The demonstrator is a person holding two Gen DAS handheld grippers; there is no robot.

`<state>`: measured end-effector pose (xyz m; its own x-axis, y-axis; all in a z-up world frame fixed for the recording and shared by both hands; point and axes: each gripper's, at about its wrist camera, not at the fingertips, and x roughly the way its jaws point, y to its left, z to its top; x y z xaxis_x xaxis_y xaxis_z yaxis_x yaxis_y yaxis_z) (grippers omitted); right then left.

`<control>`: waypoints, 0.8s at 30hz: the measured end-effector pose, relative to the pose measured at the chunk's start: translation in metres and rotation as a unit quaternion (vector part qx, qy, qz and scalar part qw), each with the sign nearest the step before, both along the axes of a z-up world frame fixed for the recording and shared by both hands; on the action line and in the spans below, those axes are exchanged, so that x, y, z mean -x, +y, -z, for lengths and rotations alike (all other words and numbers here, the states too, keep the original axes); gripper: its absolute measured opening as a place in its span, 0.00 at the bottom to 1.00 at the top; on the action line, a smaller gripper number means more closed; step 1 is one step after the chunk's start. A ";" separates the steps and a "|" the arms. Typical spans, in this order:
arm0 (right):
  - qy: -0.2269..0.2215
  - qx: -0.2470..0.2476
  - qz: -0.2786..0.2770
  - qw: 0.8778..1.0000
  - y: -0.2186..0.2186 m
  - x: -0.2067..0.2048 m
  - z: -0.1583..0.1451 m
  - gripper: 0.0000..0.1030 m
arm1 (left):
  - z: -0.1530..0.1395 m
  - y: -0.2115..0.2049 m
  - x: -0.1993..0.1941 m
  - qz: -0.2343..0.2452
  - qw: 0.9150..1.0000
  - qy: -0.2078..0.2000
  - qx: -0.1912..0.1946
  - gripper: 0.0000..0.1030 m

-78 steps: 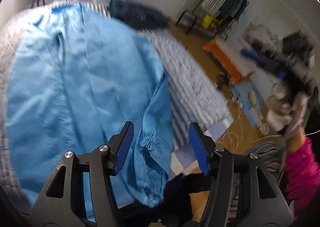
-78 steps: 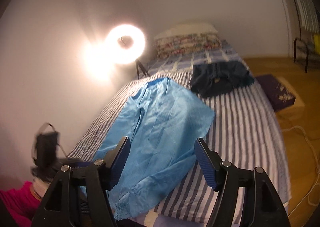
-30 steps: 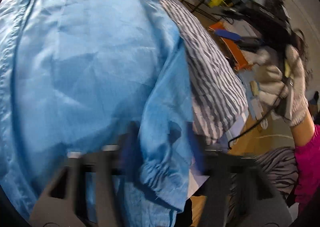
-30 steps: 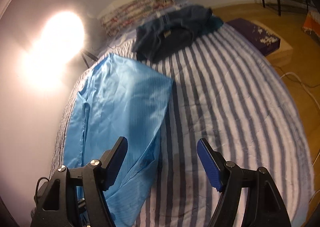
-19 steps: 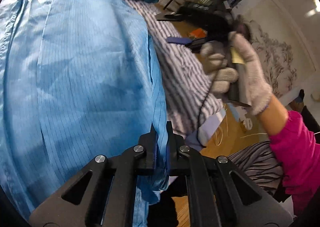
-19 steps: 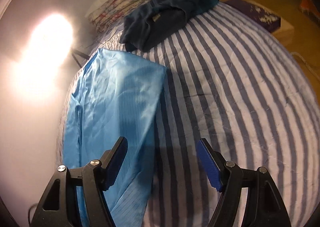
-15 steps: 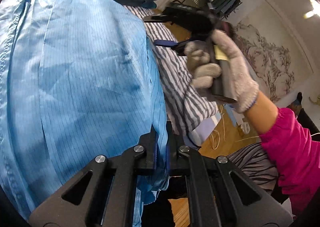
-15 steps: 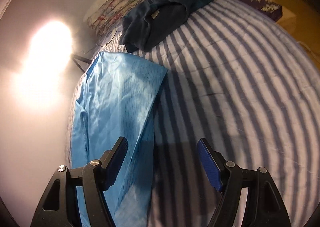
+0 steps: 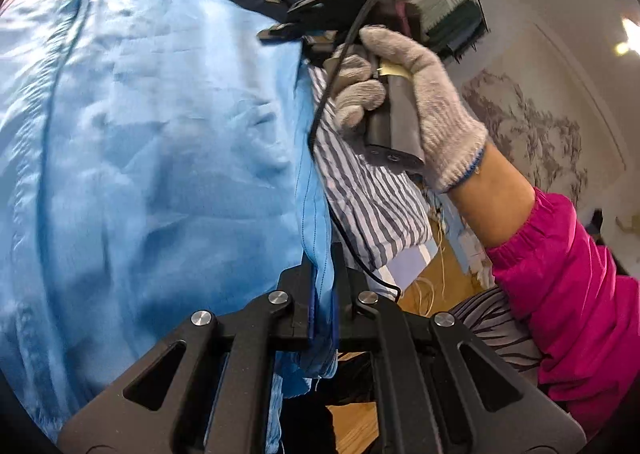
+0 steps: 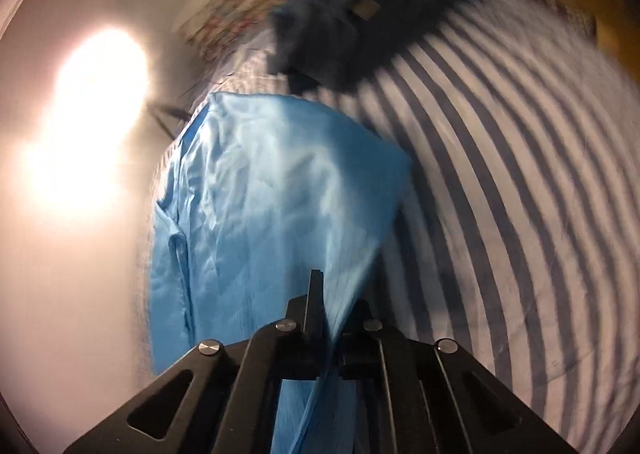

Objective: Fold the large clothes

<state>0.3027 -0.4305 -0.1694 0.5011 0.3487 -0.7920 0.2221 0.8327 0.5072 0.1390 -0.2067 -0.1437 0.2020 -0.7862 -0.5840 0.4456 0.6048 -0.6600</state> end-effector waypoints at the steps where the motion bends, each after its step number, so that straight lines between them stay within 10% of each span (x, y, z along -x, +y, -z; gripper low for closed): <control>1: -0.007 0.022 -0.011 1.000 0.011 -0.002 -0.008 0.00 | 0.000 0.006 0.000 -0.009 1.000 0.006 0.007 0.03; 11: -0.050 0.208 -0.179 0.960 0.169 -0.023 -0.024 0.00 | 0.027 0.079 0.016 -0.106 0.992 0.058 0.026 0.02; 16: -0.010 0.127 -0.235 0.964 0.199 -0.039 0.006 0.33 | 0.041 0.100 0.013 -0.127 0.989 0.074 0.013 0.02; 20: -0.036 -0.012 -0.221 0.975 0.159 -0.041 -0.013 0.35 | 0.042 0.105 0.015 -0.128 0.990 0.065 0.005 0.02; 24: -0.058 -0.020 -0.149 0.987 0.114 -0.040 -0.027 0.33 | 0.045 0.104 0.019 -0.122 0.990 0.065 0.004 0.02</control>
